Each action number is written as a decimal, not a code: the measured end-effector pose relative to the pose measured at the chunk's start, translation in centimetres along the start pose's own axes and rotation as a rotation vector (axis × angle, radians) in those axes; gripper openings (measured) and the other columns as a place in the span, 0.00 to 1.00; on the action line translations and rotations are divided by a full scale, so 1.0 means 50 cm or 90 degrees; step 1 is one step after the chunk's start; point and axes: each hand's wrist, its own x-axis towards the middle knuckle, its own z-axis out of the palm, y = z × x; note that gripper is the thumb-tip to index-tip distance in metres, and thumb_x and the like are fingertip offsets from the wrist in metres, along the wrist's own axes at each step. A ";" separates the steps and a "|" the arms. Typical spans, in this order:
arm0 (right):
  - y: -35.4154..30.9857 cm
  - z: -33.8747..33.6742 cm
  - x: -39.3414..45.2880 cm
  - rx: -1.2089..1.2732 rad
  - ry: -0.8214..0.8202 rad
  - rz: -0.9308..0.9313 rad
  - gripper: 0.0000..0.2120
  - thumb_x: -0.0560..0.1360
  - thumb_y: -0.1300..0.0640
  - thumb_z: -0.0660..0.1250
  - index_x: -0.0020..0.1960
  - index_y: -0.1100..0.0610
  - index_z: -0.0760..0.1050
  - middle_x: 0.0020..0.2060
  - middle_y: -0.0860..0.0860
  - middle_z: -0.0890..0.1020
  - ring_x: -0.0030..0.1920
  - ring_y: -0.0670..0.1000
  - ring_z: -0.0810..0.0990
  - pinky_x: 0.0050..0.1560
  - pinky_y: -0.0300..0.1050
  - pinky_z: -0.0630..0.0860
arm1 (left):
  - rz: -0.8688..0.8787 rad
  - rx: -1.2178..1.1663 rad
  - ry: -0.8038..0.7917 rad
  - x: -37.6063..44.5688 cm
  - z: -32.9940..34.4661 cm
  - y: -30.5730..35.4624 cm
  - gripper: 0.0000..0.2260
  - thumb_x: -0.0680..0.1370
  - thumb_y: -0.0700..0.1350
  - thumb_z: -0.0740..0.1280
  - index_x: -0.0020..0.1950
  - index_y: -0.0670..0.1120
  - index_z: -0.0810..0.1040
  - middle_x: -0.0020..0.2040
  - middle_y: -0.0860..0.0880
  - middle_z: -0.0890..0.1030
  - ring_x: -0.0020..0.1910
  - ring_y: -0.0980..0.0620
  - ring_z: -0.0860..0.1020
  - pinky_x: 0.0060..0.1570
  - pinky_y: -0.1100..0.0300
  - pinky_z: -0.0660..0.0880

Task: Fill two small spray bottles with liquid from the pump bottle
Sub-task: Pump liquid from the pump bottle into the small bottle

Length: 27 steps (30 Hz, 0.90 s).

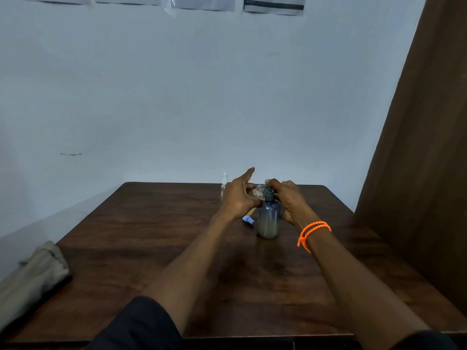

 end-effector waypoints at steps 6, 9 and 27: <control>-0.025 -0.001 -0.013 -0.010 0.002 0.003 0.19 0.74 0.61 0.78 0.57 0.58 0.70 0.49 0.64 0.82 0.44 0.60 0.85 0.36 0.53 0.84 | 0.002 0.020 0.001 -0.001 -0.007 0.009 0.48 0.64 0.40 0.82 0.81 0.51 0.65 0.57 0.49 0.86 0.48 0.57 0.82 0.57 0.58 0.80; -0.025 0.000 -0.011 -0.001 0.006 0.010 0.20 0.73 0.60 0.79 0.57 0.59 0.70 0.49 0.65 0.82 0.42 0.59 0.85 0.38 0.54 0.84 | 0.002 0.014 -0.005 0.000 -0.009 0.017 0.48 0.65 0.38 0.82 0.81 0.51 0.65 0.58 0.48 0.85 0.46 0.61 0.81 0.51 0.67 0.77; -0.015 -0.007 -0.006 0.004 0.004 0.032 0.22 0.72 0.58 0.80 0.57 0.57 0.69 0.51 0.65 0.82 0.43 0.59 0.84 0.36 0.53 0.84 | 0.018 0.007 -0.009 0.012 0.008 0.003 0.48 0.64 0.38 0.81 0.81 0.50 0.65 0.56 0.51 0.87 0.46 0.59 0.83 0.62 0.54 0.79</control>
